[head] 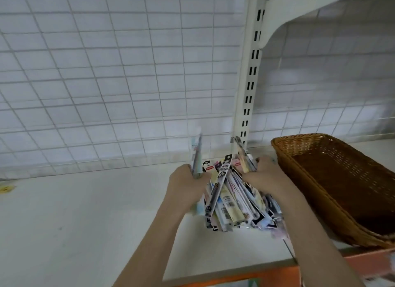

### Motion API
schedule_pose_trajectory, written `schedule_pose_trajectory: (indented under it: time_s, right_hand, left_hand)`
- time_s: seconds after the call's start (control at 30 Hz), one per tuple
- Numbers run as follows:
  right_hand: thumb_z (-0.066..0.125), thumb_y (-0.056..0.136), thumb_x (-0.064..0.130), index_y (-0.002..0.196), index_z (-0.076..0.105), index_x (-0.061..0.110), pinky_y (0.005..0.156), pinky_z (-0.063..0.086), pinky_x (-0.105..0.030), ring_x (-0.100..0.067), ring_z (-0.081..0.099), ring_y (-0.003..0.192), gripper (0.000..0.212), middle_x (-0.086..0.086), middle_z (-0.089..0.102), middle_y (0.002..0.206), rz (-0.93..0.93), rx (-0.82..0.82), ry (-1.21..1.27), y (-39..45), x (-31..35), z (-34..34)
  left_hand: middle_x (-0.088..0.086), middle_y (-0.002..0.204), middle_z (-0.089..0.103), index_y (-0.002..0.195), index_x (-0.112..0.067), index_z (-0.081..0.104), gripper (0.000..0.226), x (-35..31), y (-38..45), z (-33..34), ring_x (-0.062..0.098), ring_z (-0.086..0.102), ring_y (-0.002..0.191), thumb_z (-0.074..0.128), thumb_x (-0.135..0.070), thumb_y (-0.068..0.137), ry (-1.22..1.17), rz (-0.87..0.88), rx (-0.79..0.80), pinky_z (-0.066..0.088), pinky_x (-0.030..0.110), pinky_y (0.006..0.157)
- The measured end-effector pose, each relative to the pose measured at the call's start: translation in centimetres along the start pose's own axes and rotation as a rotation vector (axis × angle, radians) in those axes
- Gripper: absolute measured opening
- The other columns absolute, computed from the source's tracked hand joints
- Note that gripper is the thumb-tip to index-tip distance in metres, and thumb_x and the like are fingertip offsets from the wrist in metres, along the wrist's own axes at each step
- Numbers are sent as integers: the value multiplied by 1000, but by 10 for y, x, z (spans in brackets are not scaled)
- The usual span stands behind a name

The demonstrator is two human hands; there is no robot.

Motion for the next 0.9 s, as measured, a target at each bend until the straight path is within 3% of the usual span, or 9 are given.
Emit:
schedule_pose_trajectory:
  time_s: [0.1,0.23,0.3,0.4,0.53,0.67,0.83,0.9]
  right_hand:
    - [59,81,11,130,37,6,47,33,-24,-14,51,69,54,-5,53,87,1,16,-36,3,-5,2]
    - [59,80,16,115,47,6,53,39,-26,-22,58,82,39,-12,60,101,-23,-3,-57,6,-11,3]
    - [58,82,18,109,50,7,55,39,-27,-24,59,85,31,-13,61,101,-40,9,-75,5,-11,4]
    - [58,82,21,110,53,6,52,38,-25,-22,58,83,33,-13,62,104,-72,19,-82,3,-11,7]
    - [59,82,31,121,46,10,70,39,-28,-27,53,105,47,-13,52,120,-104,5,-93,-2,-7,7]
    - [59,84,31,109,50,12,71,39,-30,-27,51,105,33,-13,54,115,-123,5,-103,-6,-6,6]
    - [52,91,23,122,50,6,85,40,-33,-26,47,114,35,-12,53,123,-159,-79,-163,-11,-7,-1]
    - [52,91,24,121,51,7,84,40,-32,-25,49,112,34,-12,56,121,-163,-95,-159,-13,-8,-3]
  left_hand:
    - [-2,60,47,63,-17,39,36,-8,11,17,13,45,49,60,-37,84,183,11,89,37,21,45]
    - [-5,64,50,74,-15,49,37,-7,16,33,7,47,50,65,-48,79,362,52,175,31,19,42]
    - [-3,66,51,78,-13,51,26,-8,17,35,9,48,53,61,-37,82,388,50,174,32,19,43]
    - [0,63,45,64,-13,42,24,-14,16,33,12,43,51,53,-21,84,335,9,152,31,20,42]
    - [0,59,40,60,-14,37,31,-28,12,29,12,39,46,51,-19,87,248,-6,138,31,15,31]
    - [0,56,39,59,-14,36,35,-38,9,31,12,37,45,53,-25,88,199,17,166,30,19,41]
    - [-1,56,36,57,-14,36,44,-37,8,33,12,36,46,43,-34,94,284,35,144,31,20,46]
    - [5,60,43,68,-3,51,43,-36,7,32,16,43,52,37,-32,97,339,46,120,33,23,50]
Point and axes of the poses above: each hand's wrist, its own y-axis towards the middle knuckle, its own z-axis out of the palm, x = y × z, the point moved 2 cm from there along y, towards the middle knuckle
